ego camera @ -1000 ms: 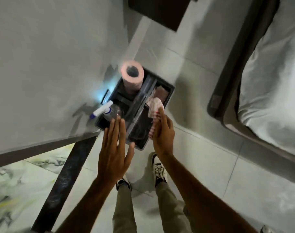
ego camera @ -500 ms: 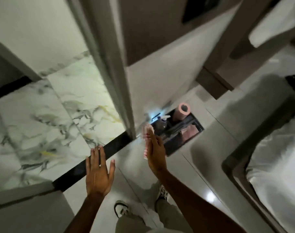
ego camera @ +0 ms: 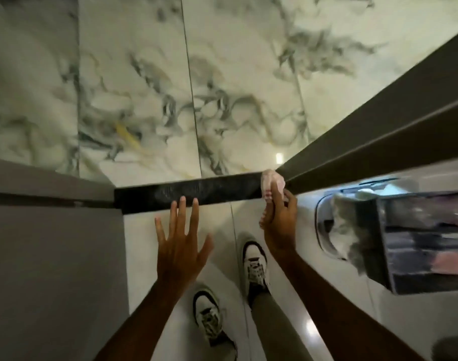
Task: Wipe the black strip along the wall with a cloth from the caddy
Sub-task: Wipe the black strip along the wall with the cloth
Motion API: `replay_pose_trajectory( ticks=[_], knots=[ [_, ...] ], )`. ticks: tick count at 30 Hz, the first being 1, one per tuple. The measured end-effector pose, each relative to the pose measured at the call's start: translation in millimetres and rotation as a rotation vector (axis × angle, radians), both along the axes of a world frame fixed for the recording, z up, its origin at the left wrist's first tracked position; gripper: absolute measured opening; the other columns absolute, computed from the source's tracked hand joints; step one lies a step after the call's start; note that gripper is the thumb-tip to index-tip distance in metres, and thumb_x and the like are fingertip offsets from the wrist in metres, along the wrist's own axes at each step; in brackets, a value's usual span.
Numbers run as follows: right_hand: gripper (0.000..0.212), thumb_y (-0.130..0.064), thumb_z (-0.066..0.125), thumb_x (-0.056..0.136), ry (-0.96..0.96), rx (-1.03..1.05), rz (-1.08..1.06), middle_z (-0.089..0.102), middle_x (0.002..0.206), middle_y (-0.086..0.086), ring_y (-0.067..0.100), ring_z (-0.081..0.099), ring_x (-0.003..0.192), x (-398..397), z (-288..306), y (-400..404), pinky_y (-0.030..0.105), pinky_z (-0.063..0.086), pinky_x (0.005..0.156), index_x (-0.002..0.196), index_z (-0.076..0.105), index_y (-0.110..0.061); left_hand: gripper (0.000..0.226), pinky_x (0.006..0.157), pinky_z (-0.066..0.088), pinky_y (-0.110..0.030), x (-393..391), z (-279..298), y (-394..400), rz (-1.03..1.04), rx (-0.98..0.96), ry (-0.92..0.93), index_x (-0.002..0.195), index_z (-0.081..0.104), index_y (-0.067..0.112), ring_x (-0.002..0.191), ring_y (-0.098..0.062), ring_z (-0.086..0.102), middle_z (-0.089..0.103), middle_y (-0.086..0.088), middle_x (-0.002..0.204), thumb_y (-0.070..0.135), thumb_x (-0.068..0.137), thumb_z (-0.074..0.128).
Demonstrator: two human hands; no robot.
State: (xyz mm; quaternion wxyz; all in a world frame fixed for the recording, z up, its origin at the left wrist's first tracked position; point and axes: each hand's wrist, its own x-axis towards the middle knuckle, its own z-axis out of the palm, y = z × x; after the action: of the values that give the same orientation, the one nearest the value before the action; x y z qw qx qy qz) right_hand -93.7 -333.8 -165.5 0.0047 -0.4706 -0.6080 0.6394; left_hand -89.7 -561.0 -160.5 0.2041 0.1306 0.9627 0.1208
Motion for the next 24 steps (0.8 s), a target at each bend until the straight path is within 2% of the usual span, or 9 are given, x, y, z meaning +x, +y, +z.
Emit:
replay_pose_trajectory(
  ticks=[1,4,6,10,15,17,19,21,24],
  knots=[
    [0.053,-0.05,0.056,0.113,0.0,0.019,-0.008,0.061,0.122,0.006,0.019,0.063,0.084,-5,-50,-4,0.034,0.056,0.065,0.154,0.049,-0.018,0.084,0.133,0.013,-0.073,-5,-48,-3,-0.006,-0.027,-0.006,0.174,0.016,0.018,0.169,-0.039,0.01,0.012,-0.018,0.182,0.065,0.105,0.026],
    [0.051,-0.056,0.051,0.109,0.021,0.132,0.066,0.064,0.138,0.007,0.039,0.066,0.113,-17,-185,-8,0.05,0.061,0.096,0.147,0.048,-0.023,0.086,0.132,0.015,-0.074,-14,-185,-6,-0.002,-0.084,0.007,0.174,0.013,0.019,0.169,-0.039,0.01,0.01,-0.017,0.183,0.066,0.104,0.024],
    [0.047,-0.047,0.049,0.113,0.057,0.184,0.071,0.069,0.133,-0.019,0.027,0.072,0.108,-19,-273,-6,0.043,0.066,0.091,0.151,0.049,-0.019,0.087,0.132,0.014,-0.073,-14,-275,-8,0.011,-0.112,0.002,0.174,0.016,0.018,0.169,-0.04,0.012,0.011,-0.018,0.183,0.067,0.103,0.024],
    [0.064,-0.051,0.055,0.107,0.003,0.379,0.174,0.059,0.148,0.022,0.047,0.064,0.131,-23,-399,0,0.064,0.058,0.112,0.154,0.049,-0.008,0.085,0.131,0.016,-0.073,-4,-408,-20,-0.03,-0.145,0.005,0.173,0.023,0.015,0.167,-0.044,0.02,0.018,-0.021,0.181,0.064,0.103,0.027],
    [0.053,-0.023,0.061,0.113,-0.131,0.926,0.562,0.055,0.141,0.026,0.034,0.056,0.125,-19,-481,22,0.046,0.058,0.103,0.163,0.05,-0.01,0.081,0.132,0.017,-0.073,16,-502,-32,-0.094,-0.081,-0.01,0.173,0.021,0.018,0.169,-0.04,0.011,0.009,-0.017,0.183,0.061,0.104,0.029],
    [0.055,-0.019,0.062,0.112,-0.023,0.918,0.497,0.05,0.149,0.018,0.005,0.047,0.14,-22,-498,27,0.027,0.051,0.116,0.163,0.048,-0.003,0.082,0.133,0.014,-0.07,21,-523,-31,-0.086,-0.078,0.046,0.173,0.021,0.019,0.17,-0.039,0.01,0.009,-0.017,0.183,0.06,0.104,0.033],
    [0.061,-0.016,0.056,0.114,0.022,0.86,0.501,0.034,0.17,0.014,-0.015,0.02,0.157,-34,-511,28,0.012,0.026,0.132,0.169,0.035,-0.001,0.082,0.135,0.01,-0.065,22,-537,-31,-0.075,-0.062,0.111,0.174,0.02,0.02,0.17,-0.036,0.011,0.01,-0.015,0.184,0.058,0.104,0.036],
    [0.068,-0.022,0.047,0.117,-0.012,0.916,0.573,0.009,0.185,0.015,0.011,0.003,0.172,-55,-520,22,0.03,0.015,0.142,0.175,0.016,-0.008,0.081,0.137,0.006,-0.059,18,-545,-32,-0.067,-0.047,0.173,0.174,0.018,0.022,0.171,-0.033,0.01,0.009,-0.011,0.185,0.056,0.103,0.038],
    [0.072,-0.015,0.048,0.117,0.032,0.994,0.704,-0.005,0.186,0.017,0.033,-0.012,0.171,-92,-526,-2,0.061,0.029,0.135,0.176,0.006,-0.014,0.082,0.14,0.0,-0.05,11,-550,-30,-0.033,-0.04,0.218,0.175,0.017,0.021,0.171,-0.03,0.009,0.01,-0.01,0.185,0.053,0.103,0.039]
  ],
)
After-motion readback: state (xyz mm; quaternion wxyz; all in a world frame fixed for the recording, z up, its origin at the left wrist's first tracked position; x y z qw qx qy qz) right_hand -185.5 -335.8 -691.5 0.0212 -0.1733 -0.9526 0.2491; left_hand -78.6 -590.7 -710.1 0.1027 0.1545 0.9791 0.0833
